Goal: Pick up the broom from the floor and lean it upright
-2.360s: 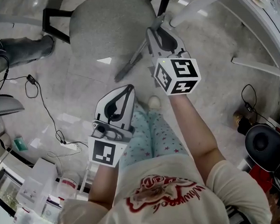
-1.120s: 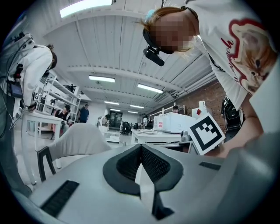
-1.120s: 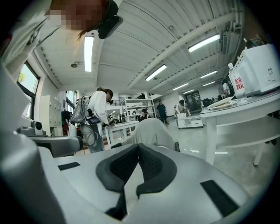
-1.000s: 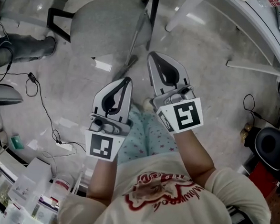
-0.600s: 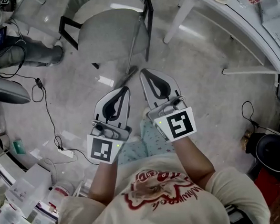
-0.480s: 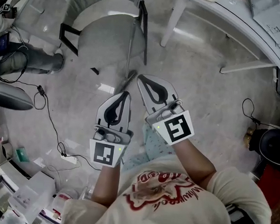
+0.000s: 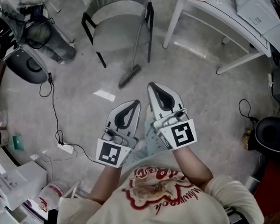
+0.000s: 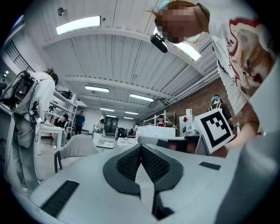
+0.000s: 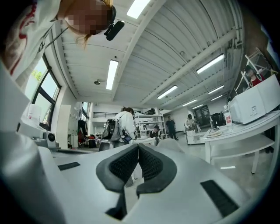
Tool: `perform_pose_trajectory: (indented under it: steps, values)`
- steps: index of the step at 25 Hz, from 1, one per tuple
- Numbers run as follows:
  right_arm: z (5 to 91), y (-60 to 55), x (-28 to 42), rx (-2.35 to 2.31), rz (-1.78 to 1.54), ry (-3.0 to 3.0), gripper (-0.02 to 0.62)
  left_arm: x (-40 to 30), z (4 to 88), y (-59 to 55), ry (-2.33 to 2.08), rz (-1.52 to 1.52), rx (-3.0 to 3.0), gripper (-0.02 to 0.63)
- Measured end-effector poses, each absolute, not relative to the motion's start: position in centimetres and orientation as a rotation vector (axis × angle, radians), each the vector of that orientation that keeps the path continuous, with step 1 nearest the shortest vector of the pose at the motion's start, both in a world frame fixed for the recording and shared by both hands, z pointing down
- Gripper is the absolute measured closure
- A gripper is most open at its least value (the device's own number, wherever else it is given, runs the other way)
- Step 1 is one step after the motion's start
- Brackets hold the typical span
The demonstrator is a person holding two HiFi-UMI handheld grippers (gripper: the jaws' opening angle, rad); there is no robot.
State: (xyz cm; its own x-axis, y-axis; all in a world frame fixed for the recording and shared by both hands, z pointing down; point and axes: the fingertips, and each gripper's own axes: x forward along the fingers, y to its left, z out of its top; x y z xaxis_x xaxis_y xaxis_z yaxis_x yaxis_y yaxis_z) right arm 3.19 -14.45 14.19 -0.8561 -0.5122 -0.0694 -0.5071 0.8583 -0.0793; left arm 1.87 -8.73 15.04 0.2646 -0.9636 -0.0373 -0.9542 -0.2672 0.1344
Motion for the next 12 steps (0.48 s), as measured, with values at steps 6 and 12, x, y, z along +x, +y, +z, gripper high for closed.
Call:
perform_pose_trajectory:
  steps: [6,12]
  values:
    - [8.4,-7.6,7.9,-0.793,-0.121,2.865,0.571,6.9,10.4,-2.1,-1.755,-0.242,2.557,0.584]
    - [6.8,-3.7,13.5,-0.747,-0.091,2.918,0.571,12.5,7.9,0.8,-1.713,-0.23,2.607,0.584]
